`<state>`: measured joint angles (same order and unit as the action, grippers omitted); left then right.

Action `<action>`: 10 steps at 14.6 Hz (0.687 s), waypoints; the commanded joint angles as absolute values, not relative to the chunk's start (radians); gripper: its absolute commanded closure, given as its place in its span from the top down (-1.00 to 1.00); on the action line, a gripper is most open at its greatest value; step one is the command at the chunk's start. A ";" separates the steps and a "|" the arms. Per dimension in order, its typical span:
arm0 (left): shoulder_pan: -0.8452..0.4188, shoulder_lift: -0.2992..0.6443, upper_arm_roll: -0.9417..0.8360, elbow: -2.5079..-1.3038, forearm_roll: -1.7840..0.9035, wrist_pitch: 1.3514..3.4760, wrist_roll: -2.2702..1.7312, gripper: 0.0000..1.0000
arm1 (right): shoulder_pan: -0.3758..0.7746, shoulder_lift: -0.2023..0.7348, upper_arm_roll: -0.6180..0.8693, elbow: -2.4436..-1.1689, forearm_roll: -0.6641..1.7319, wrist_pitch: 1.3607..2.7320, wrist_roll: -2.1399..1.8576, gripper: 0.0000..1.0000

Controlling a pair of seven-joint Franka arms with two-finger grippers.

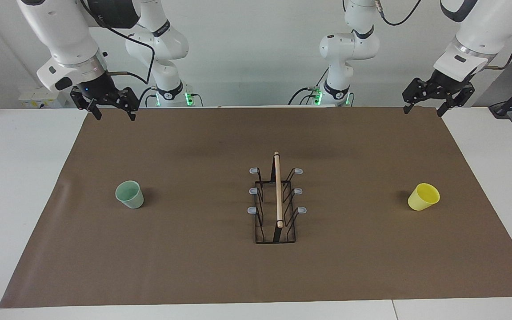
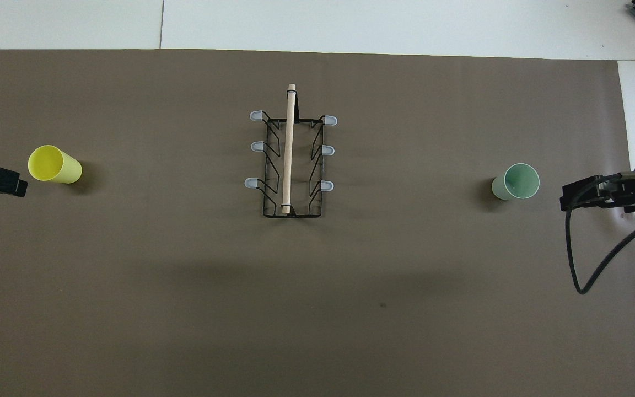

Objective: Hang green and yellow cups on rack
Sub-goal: 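Move the right gripper toward the pale green cup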

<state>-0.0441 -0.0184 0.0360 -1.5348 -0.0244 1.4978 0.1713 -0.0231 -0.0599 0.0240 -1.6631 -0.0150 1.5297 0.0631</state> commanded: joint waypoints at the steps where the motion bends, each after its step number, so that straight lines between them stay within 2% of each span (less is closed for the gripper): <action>1: -0.049 -0.011 0.038 -1.520 -0.011 1.488 0.172 1.00 | -0.070 -0.080 0.026 -1.684 -0.018 1.528 0.063 1.00; 5: -0.060 -0.017 0.026 -1.534 -0.011 1.473 0.158 1.00 | -0.091 -0.107 0.014 -1.692 -0.015 1.509 0.060 1.00; 7: -0.093 -0.025 0.021 -1.555 -0.011 1.482 0.161 1.00 | -0.084 -0.112 0.014 -1.716 -0.015 1.561 0.069 1.00; 10: -0.095 -0.031 0.021 -1.560 -0.011 1.473 0.160 1.00 | -0.081 -0.066 0.023 -1.695 -0.014 1.594 0.095 1.00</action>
